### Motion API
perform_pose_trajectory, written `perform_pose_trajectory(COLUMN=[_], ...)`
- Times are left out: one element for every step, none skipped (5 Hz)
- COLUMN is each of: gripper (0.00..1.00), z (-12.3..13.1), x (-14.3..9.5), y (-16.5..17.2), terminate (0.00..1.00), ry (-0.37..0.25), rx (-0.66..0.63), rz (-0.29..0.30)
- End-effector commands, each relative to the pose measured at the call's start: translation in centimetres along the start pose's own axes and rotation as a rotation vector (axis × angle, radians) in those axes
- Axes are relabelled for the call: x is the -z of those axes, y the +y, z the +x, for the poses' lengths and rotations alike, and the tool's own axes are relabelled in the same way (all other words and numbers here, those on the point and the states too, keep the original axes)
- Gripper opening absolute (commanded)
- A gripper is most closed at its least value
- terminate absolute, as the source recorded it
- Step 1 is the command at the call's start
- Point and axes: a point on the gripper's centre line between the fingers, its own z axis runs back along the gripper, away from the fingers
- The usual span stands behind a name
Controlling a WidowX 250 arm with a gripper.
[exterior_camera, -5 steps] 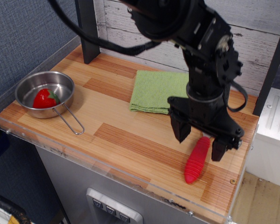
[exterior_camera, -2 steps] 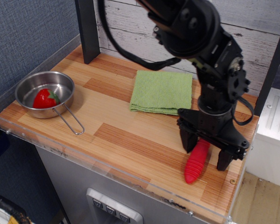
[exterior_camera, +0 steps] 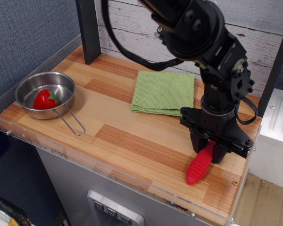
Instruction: Place the red fork between the pot and green towel
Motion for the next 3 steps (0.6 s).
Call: perform_pose_trajectory(gripper=[0.0,0.0,0.0], z=[0.2,0.7,1.2], x=[-2.1,-3.7,-5.4], y=[-1.0,-1.3,-1.5], terminate=[0.0,0.0,0.0], ry=[-0.044,-0.077,-0.102], rx=[0.018,-0.009,-0.02], rz=[-0.03,-0.008,-0.007])
